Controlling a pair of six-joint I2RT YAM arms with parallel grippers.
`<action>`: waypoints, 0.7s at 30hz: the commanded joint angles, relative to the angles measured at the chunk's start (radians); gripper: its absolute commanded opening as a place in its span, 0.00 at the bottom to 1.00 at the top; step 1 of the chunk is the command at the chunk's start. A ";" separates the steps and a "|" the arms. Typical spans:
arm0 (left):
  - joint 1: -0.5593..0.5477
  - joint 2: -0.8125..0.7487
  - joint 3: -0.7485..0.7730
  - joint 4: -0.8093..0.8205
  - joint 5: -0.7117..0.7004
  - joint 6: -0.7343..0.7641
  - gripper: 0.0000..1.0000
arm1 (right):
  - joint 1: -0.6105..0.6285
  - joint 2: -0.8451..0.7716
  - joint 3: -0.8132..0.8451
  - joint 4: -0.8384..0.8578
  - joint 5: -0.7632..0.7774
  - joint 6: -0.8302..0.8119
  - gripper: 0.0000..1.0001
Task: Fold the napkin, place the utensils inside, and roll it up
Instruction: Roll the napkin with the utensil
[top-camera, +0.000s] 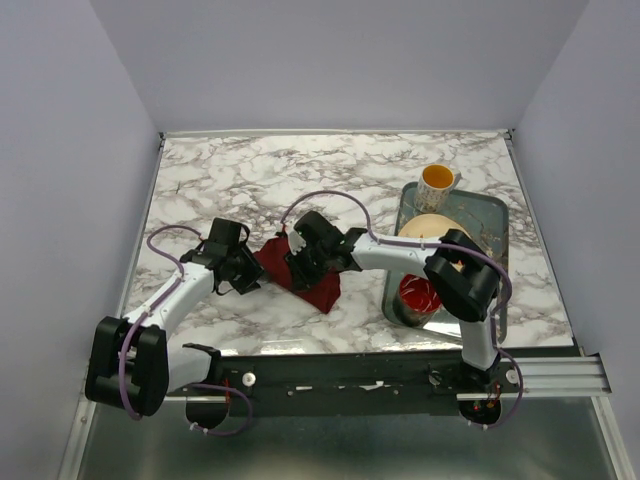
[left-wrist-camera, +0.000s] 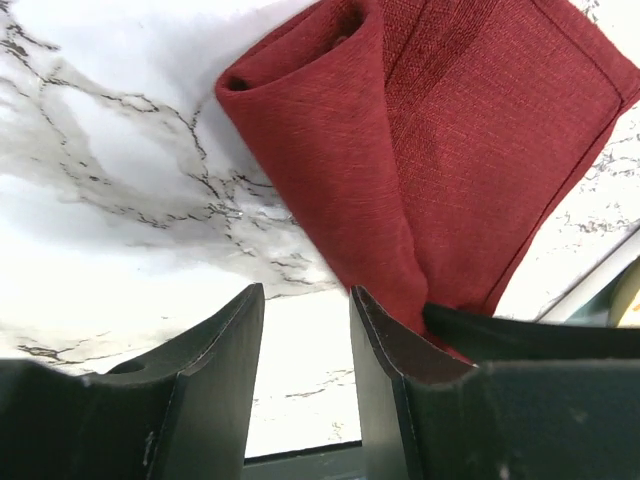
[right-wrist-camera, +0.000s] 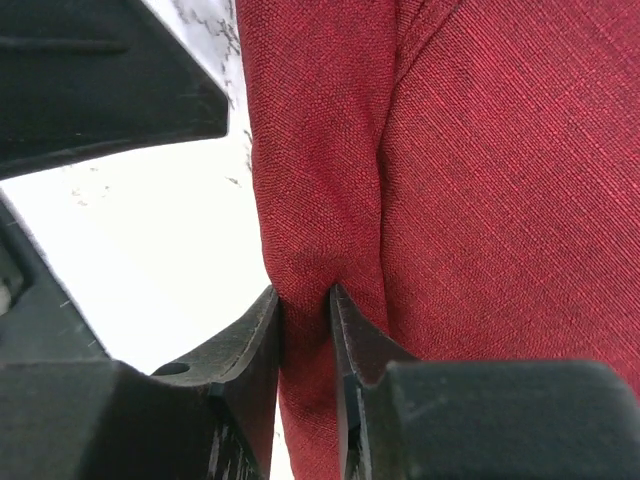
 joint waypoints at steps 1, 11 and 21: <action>0.003 -0.018 0.018 -0.018 0.004 0.033 0.49 | -0.062 0.049 -0.032 0.002 -0.266 0.026 0.01; -0.010 0.042 0.031 0.046 0.062 0.026 0.50 | -0.122 0.109 -0.101 0.128 -0.466 0.072 0.01; -0.025 0.082 0.035 0.049 0.059 0.005 0.60 | -0.170 0.157 -0.132 0.204 -0.537 0.105 0.00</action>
